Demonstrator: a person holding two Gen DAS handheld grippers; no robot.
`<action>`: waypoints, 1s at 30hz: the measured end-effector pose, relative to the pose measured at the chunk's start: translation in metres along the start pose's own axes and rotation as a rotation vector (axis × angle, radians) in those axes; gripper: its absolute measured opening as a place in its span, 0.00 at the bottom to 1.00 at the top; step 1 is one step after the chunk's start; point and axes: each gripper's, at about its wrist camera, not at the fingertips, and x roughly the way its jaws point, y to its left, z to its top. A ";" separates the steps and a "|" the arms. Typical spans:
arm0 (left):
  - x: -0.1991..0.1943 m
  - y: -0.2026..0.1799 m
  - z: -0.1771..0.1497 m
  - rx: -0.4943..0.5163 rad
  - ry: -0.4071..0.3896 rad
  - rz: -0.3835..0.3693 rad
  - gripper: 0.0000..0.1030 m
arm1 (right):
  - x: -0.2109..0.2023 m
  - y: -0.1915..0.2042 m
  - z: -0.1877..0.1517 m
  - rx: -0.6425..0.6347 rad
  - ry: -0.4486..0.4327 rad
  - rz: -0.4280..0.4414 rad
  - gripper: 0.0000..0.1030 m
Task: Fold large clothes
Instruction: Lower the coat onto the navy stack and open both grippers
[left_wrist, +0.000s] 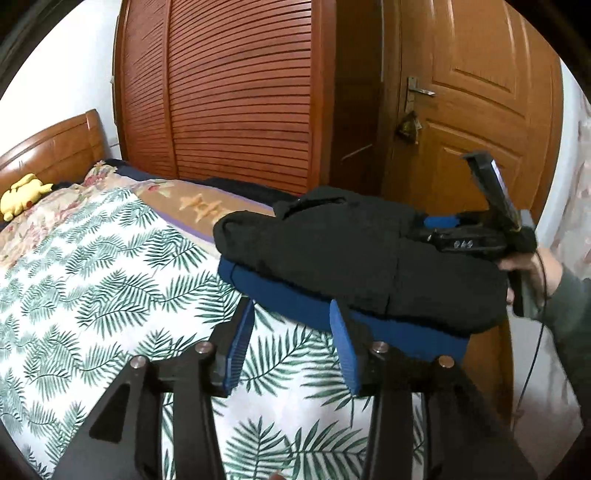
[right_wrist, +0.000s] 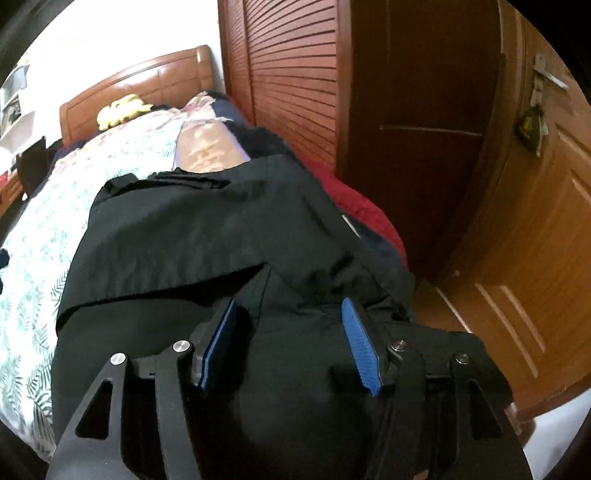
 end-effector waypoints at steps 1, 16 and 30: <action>-0.003 0.000 -0.002 0.000 -0.003 0.002 0.41 | -0.002 0.002 0.001 -0.005 -0.005 -0.005 0.57; -0.049 -0.020 -0.031 -0.005 -0.053 -0.006 0.49 | -0.022 -0.041 -0.031 0.091 0.046 -0.030 0.54; -0.085 -0.025 -0.051 -0.026 -0.045 0.044 0.49 | -0.095 0.017 -0.043 0.033 -0.128 -0.076 0.62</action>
